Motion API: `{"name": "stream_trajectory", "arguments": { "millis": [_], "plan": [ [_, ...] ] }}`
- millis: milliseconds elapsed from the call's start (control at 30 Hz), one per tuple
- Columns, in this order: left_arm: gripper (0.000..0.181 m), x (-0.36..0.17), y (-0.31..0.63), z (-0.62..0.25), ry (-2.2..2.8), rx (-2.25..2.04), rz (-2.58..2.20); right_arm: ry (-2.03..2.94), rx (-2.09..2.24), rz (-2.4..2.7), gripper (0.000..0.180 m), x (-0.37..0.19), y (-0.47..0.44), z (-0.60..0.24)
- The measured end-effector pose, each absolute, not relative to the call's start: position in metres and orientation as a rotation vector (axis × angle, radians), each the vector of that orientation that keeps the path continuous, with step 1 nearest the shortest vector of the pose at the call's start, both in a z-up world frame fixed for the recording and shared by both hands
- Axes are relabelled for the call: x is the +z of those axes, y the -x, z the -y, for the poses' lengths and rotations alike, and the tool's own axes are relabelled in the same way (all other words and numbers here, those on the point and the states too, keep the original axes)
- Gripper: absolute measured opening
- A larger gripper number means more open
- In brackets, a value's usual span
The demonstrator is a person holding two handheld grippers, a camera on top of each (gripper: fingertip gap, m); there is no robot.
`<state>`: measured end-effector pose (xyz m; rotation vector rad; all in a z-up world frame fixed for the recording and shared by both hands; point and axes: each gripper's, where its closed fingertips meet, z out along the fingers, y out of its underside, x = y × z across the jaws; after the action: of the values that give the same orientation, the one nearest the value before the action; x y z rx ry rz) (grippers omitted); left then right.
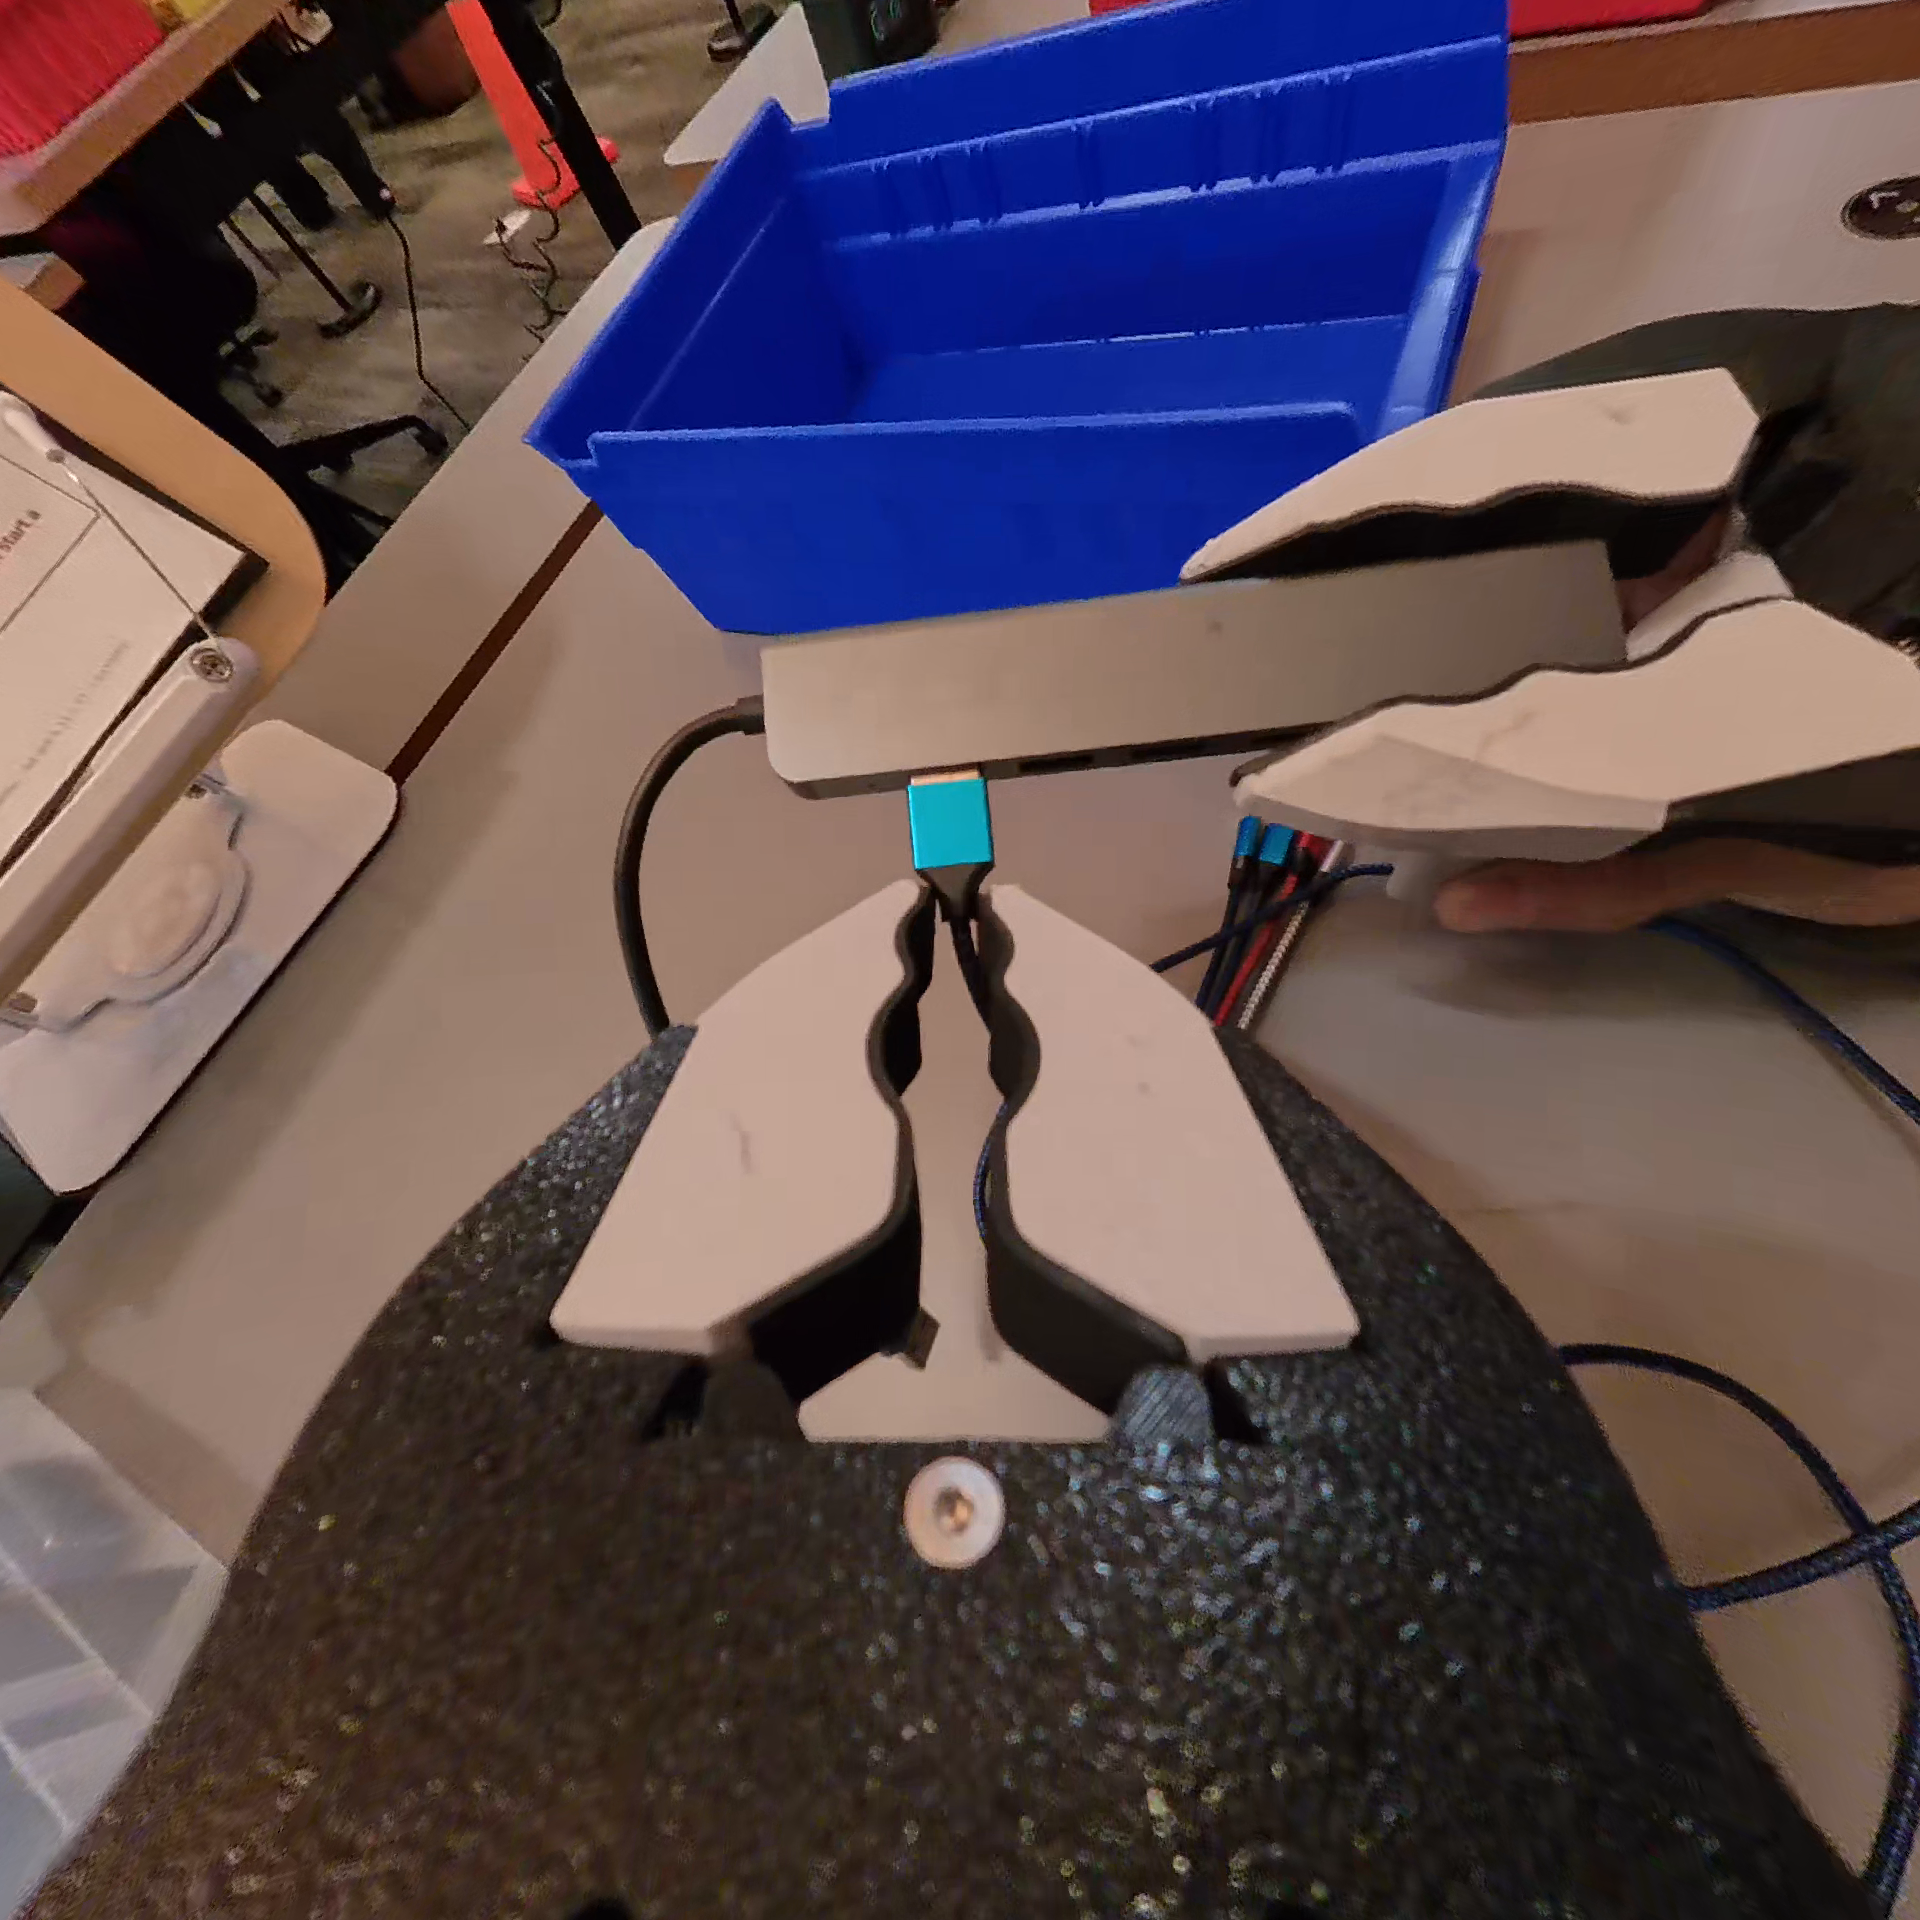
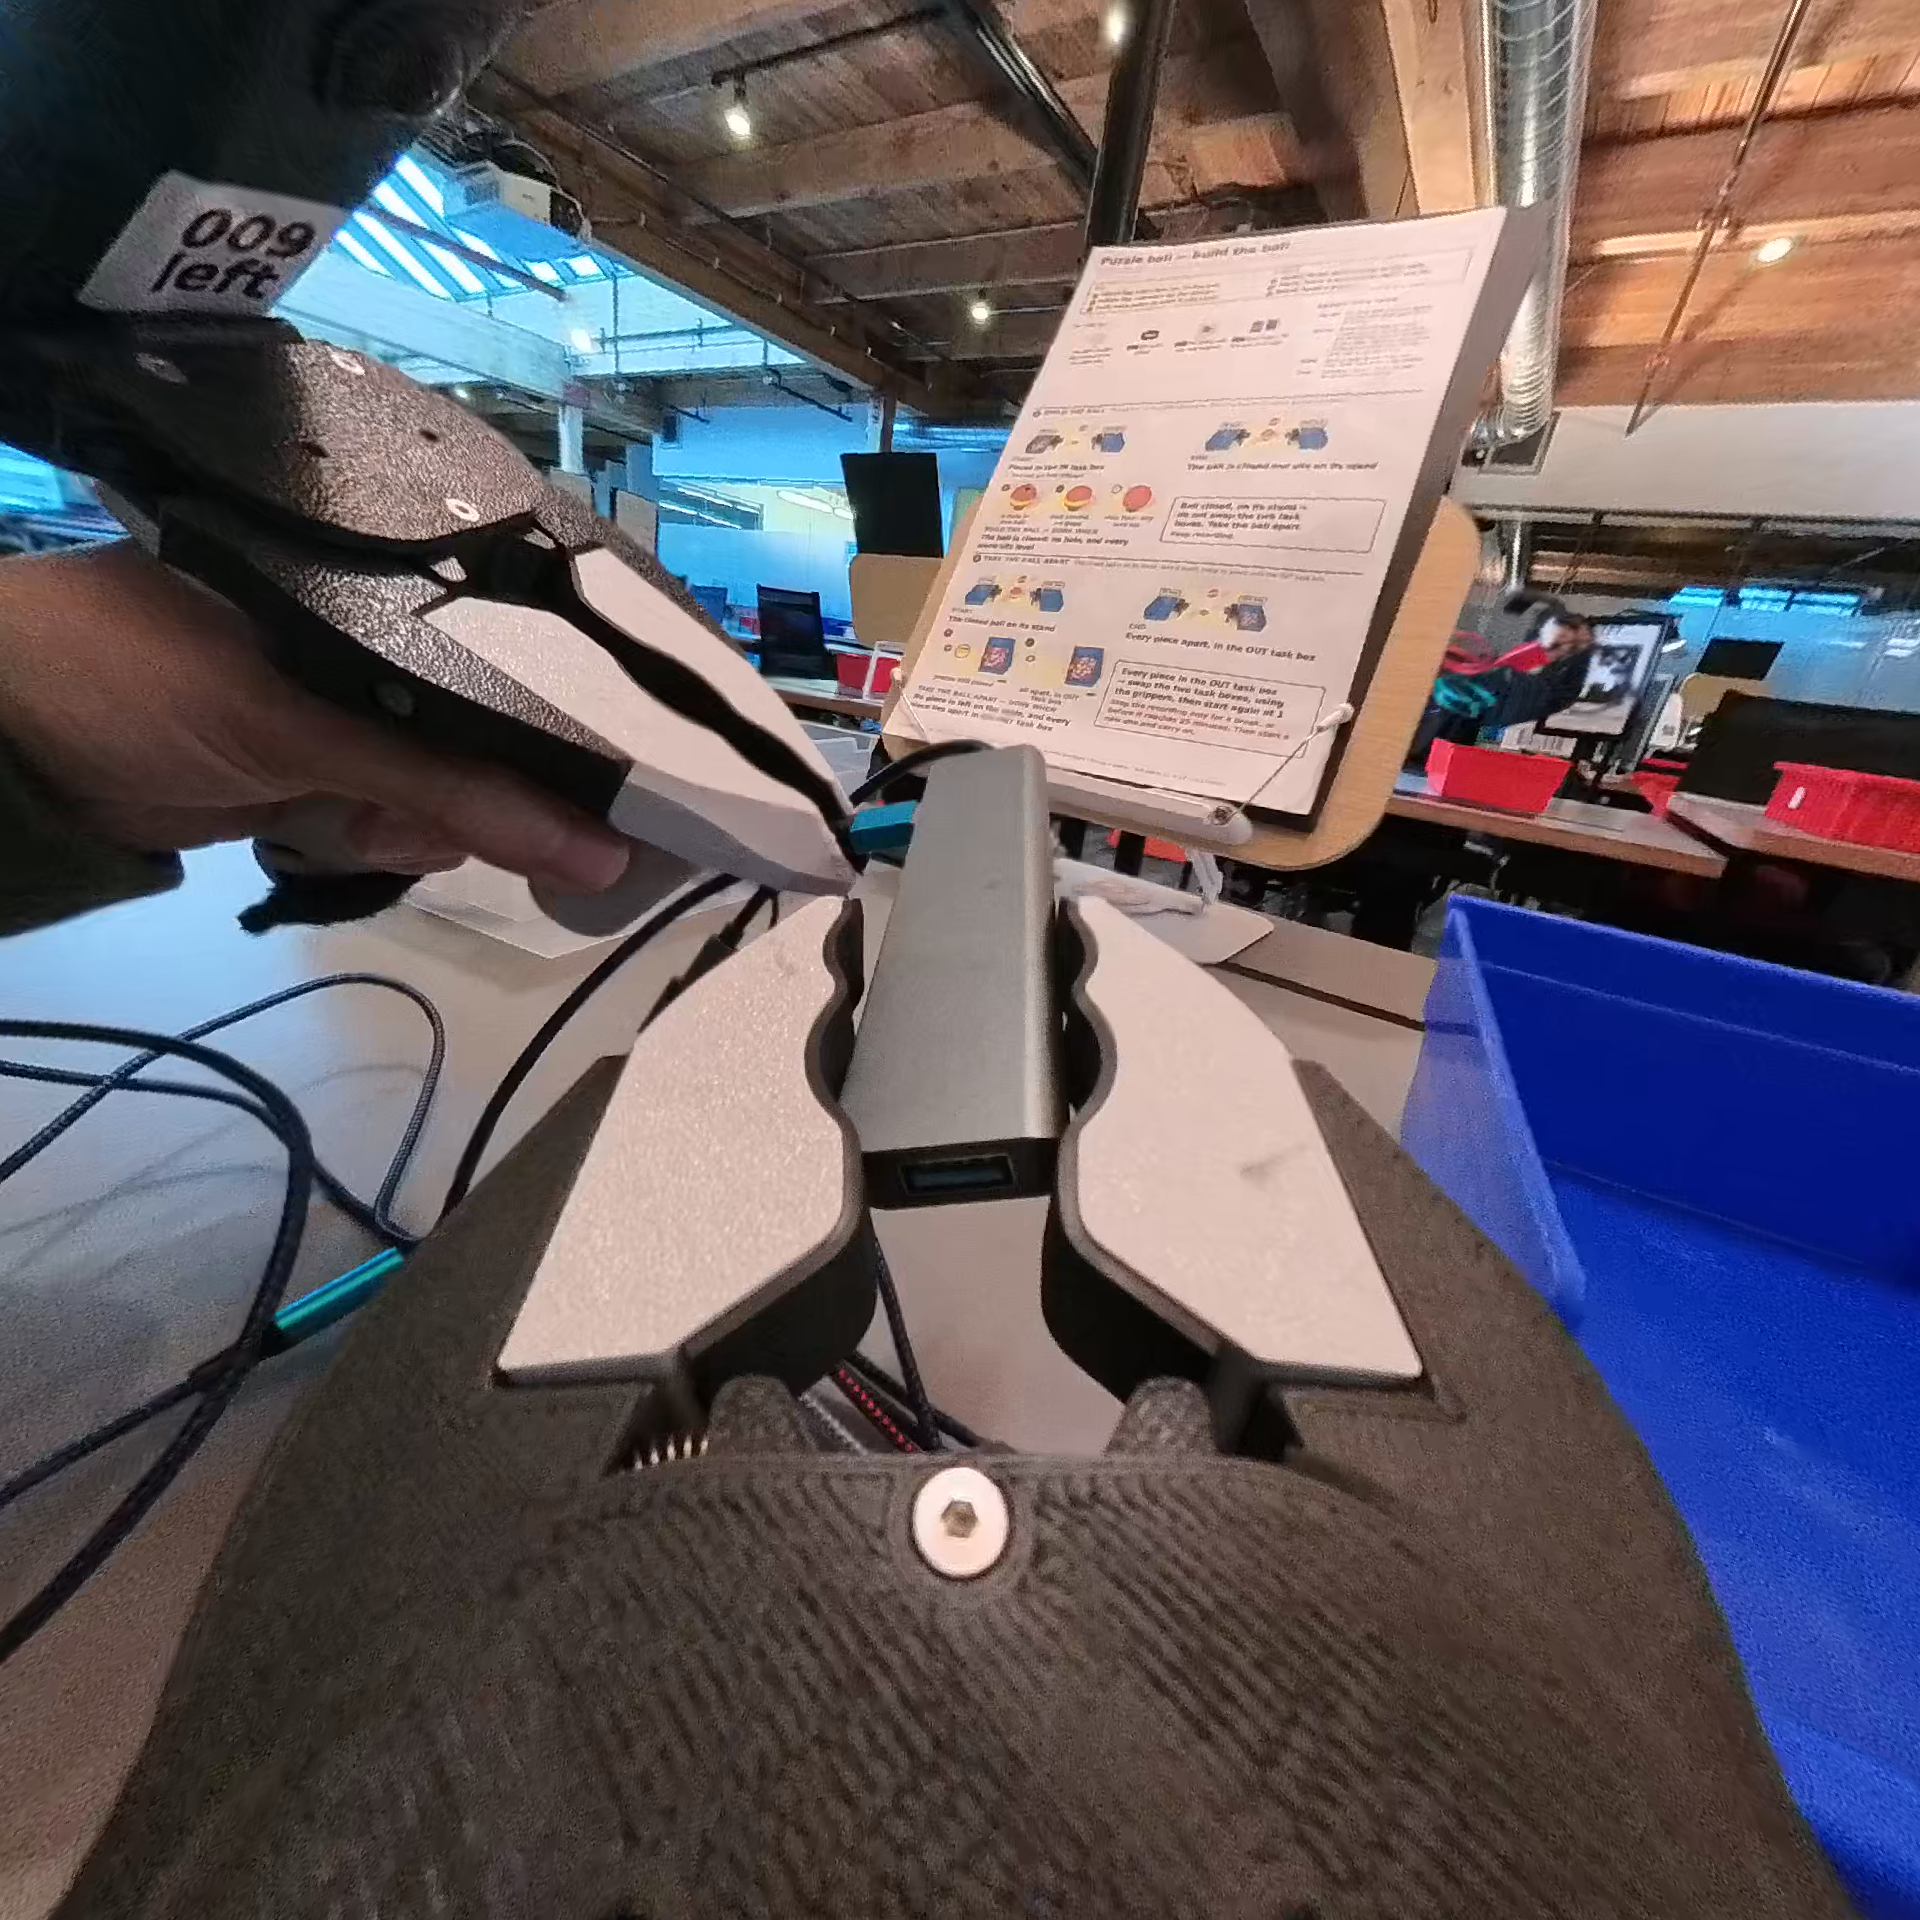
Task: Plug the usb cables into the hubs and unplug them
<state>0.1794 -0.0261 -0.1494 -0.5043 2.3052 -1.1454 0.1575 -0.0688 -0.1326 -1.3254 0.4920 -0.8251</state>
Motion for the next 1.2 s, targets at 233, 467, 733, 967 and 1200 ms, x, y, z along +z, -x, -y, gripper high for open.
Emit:
{"name": "stream_trajectory", "arguments": {
  "millis": [233, 467, 733, 967, 1200],
  "plan": [
    [0.005, -0.146, -0.180, 0.024, 0.543, -1.090, -2.195, 1.331, -0.828, -0.485, 0.037, -0.133, -0.157, 0.067],
    [0.005, -0.148, -0.183, 0.022, 0.490, -1.079, -2.240, 1.352, -0.786, -0.497, 0.038, -0.136, -0.160, 0.066],
    [0.026, -0.119, -0.167, -0.001, 0.517, -1.200, -2.251, 1.418, -0.818, -0.470, 0.036, -0.141, -0.163, 0.069],
    [0.035, -0.105, -0.148, -0.079, 0.656, -1.178, -2.127, 1.368, -0.860, -0.492, 0.036, -0.120, -0.167, 0.082],
    [0.036, -0.165, -0.134, -0.145, 0.936, -1.197, -2.086, 1.186, -1.060, -0.604, 0.036, -0.050, -0.179, 0.146]
  ]
}}
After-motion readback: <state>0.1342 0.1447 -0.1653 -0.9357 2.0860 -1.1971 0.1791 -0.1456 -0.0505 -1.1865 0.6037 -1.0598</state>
